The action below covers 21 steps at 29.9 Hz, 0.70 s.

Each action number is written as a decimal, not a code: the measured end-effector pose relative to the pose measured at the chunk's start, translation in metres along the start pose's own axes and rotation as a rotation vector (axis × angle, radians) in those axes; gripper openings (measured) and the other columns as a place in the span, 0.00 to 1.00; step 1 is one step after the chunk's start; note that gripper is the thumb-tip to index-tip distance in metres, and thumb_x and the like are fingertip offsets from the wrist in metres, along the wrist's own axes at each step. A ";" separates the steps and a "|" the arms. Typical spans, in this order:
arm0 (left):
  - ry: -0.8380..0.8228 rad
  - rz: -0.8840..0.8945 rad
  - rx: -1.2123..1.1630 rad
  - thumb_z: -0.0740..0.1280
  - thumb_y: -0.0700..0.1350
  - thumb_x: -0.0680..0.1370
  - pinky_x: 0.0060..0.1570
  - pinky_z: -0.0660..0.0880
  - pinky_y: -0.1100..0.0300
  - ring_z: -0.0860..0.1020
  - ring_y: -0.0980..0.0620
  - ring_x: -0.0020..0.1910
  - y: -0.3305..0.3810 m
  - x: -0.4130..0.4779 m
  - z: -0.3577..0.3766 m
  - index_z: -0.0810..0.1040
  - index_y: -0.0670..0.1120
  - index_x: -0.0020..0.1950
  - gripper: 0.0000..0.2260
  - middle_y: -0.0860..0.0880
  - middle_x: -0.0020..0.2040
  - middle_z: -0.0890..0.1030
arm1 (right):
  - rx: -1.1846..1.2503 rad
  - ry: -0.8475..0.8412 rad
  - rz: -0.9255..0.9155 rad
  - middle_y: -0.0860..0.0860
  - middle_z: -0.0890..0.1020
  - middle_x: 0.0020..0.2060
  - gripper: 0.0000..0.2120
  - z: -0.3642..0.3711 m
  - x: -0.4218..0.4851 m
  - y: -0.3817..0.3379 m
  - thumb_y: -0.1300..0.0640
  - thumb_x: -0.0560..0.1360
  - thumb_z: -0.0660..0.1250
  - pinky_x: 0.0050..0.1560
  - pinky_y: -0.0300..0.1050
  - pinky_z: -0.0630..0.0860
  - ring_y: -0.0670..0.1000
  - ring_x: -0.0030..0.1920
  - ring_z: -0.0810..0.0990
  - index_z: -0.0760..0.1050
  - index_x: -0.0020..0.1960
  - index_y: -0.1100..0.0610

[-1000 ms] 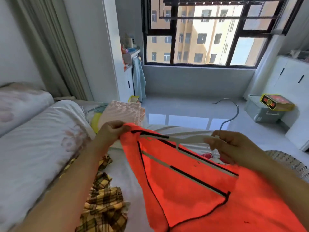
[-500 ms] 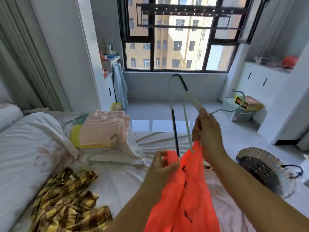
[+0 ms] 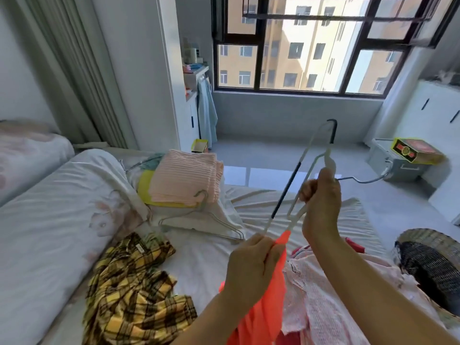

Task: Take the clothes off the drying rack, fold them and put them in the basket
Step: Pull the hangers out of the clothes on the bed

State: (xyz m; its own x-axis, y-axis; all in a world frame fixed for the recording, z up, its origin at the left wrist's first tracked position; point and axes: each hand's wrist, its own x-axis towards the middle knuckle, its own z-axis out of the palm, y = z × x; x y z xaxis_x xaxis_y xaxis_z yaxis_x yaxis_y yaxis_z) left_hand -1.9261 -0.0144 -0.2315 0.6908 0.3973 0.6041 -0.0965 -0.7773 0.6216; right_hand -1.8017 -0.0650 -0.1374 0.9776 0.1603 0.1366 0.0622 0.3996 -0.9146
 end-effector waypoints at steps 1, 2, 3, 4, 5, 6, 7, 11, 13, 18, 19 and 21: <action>0.030 0.018 -0.002 0.54 0.55 0.81 0.33 0.69 0.60 0.71 0.55 0.32 -0.004 0.000 0.002 0.70 0.50 0.39 0.15 0.54 0.34 0.72 | -0.003 0.007 -0.011 0.45 0.66 0.18 0.13 -0.002 0.003 0.004 0.55 0.81 0.51 0.29 0.37 0.65 0.45 0.23 0.64 0.61 0.38 0.55; 0.055 0.026 -0.008 0.55 0.53 0.81 0.34 0.69 0.61 0.71 0.56 0.32 -0.007 0.000 0.004 0.71 0.50 0.39 0.13 0.54 0.34 0.72 | 0.000 0.015 -0.017 0.45 0.66 0.19 0.13 -0.005 0.006 0.008 0.55 0.81 0.51 0.27 0.36 0.66 0.45 0.23 0.64 0.60 0.38 0.55; 0.072 0.017 -0.006 0.57 0.51 0.80 0.35 0.69 0.62 0.71 0.57 0.33 -0.009 0.000 0.005 0.71 0.51 0.39 0.11 0.54 0.34 0.72 | 0.011 0.029 -0.012 0.45 0.66 0.19 0.13 -0.009 0.009 0.012 0.54 0.81 0.51 0.27 0.34 0.66 0.45 0.23 0.64 0.60 0.39 0.56; 0.087 -0.010 0.002 0.58 0.50 0.79 0.35 0.68 0.63 0.71 0.58 0.34 -0.010 -0.002 0.007 0.71 0.51 0.40 0.09 0.54 0.35 0.72 | 0.032 0.050 0.008 0.45 0.66 0.19 0.13 -0.015 0.013 0.015 0.53 0.82 0.51 0.26 0.34 0.66 0.45 0.23 0.64 0.61 0.40 0.56; 0.100 -0.052 0.007 0.58 0.50 0.78 0.35 0.68 0.63 0.70 0.58 0.34 -0.012 -0.004 0.008 0.70 0.51 0.41 0.07 0.54 0.35 0.72 | 0.065 0.082 0.036 0.45 0.66 0.19 0.13 -0.022 0.019 0.015 0.53 0.82 0.51 0.26 0.34 0.66 0.44 0.23 0.64 0.60 0.40 0.56; 0.098 -0.092 0.000 0.58 0.51 0.77 0.36 0.68 0.64 0.71 0.58 0.35 -0.012 -0.008 0.008 0.70 0.52 0.41 0.07 0.54 0.36 0.73 | 0.107 0.127 0.059 0.44 0.66 0.19 0.13 -0.031 0.027 0.014 0.53 0.82 0.51 0.25 0.34 0.65 0.44 0.22 0.64 0.60 0.39 0.54; 0.096 -0.112 0.004 0.58 0.52 0.77 0.36 0.68 0.68 0.71 0.58 0.36 -0.012 -0.014 0.007 0.70 0.52 0.42 0.07 0.55 0.36 0.72 | 0.158 0.176 0.066 0.44 0.66 0.18 0.14 -0.040 0.038 0.011 0.53 0.82 0.51 0.24 0.35 0.65 0.43 0.21 0.63 0.60 0.38 0.53; 0.138 -0.309 -0.010 0.58 0.60 0.76 0.37 0.67 0.73 0.72 0.61 0.36 -0.019 -0.049 -0.018 0.71 0.53 0.39 0.13 0.57 0.36 0.73 | 0.286 0.351 0.034 0.45 0.65 0.19 0.12 -0.088 0.092 0.000 0.52 0.81 0.51 0.24 0.37 0.62 0.45 0.21 0.62 0.57 0.40 0.53; 0.368 -0.587 -0.049 0.61 0.58 0.77 0.38 0.69 0.66 0.74 0.59 0.37 -0.035 -0.065 -0.048 0.74 0.51 0.40 0.13 0.50 0.37 0.76 | 0.191 0.330 0.055 0.45 0.65 0.20 0.12 -0.107 0.109 0.008 0.51 0.81 0.52 0.24 0.36 0.63 0.44 0.21 0.63 0.58 0.40 0.53; 0.987 -0.971 -0.266 0.59 0.50 0.80 0.42 0.70 0.58 0.74 0.51 0.40 -0.074 -0.071 -0.176 0.74 0.48 0.42 0.10 0.57 0.30 0.80 | -0.334 -0.019 0.159 0.44 0.69 0.18 0.12 -0.110 0.090 0.068 0.52 0.81 0.56 0.20 0.34 0.61 0.42 0.19 0.64 0.71 0.39 0.49; 0.985 -0.965 -0.229 0.59 0.50 0.80 0.40 0.70 0.60 0.73 0.55 0.38 -0.081 -0.065 -0.196 0.73 0.49 0.40 0.11 0.61 0.26 0.78 | -0.454 -0.089 0.166 0.44 0.70 0.19 0.11 -0.105 0.081 0.083 0.52 0.80 0.58 0.21 0.35 0.61 0.42 0.20 0.65 0.74 0.40 0.49; 0.933 -0.882 -0.125 0.57 0.47 0.81 0.42 0.71 0.66 0.72 0.62 0.37 -0.101 -0.044 -0.219 0.72 0.51 0.39 0.11 0.64 0.27 0.78 | -0.628 -0.201 0.156 0.48 0.69 0.23 0.10 -0.091 0.066 0.114 0.53 0.78 0.61 0.27 0.42 0.61 0.47 0.25 0.65 0.77 0.43 0.56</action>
State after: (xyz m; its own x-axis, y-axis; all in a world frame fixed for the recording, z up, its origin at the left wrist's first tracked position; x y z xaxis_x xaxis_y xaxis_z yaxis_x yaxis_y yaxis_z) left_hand -2.1037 0.1531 -0.2117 -0.1995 0.9784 0.0547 0.0325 -0.0492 0.9983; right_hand -1.7116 -0.0910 -0.2677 0.9321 0.3622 -0.0023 0.0880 -0.2326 -0.9686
